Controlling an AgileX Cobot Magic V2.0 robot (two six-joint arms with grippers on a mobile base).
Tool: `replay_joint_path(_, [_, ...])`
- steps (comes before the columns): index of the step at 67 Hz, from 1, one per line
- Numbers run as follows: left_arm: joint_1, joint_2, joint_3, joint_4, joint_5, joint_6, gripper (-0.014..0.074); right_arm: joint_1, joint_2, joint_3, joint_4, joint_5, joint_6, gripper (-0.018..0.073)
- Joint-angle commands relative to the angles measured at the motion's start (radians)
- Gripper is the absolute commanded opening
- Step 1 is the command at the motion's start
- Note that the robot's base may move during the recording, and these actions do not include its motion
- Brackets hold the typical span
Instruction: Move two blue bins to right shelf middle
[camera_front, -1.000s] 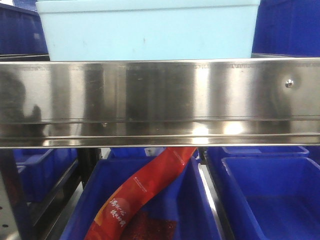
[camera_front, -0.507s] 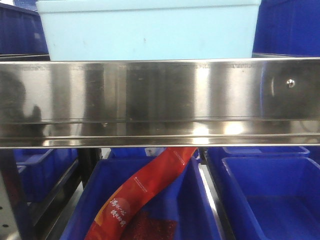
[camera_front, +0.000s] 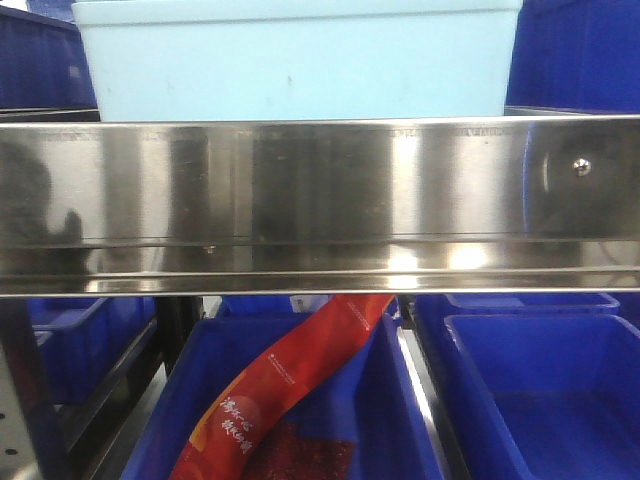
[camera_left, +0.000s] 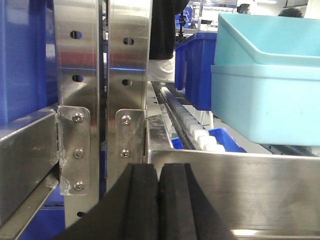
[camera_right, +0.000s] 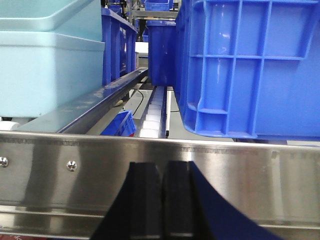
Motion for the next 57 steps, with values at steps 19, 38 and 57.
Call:
replay_joint_path(19, [-0.005, -0.004, -0.002, 0.004, -0.021, -0.002, -0.0111, -0.007, -0.004, 0.003, 0.007, -0.016, -0.004, -0.0162])
replay_joint_path(38, [-0.005, -0.004, -0.002, 0.004, -0.021, -0.002, -0.0111, -0.007, -0.004, 0.003, 0.007, -0.016, -0.004, -0.0162])
replay_joint_path(57, [-0.005, -0.004, -0.002, 0.004, -0.021, -0.002, -0.0111, -0.007, -0.004, 0.003, 0.007, -0.016, -0.004, -0.0162])
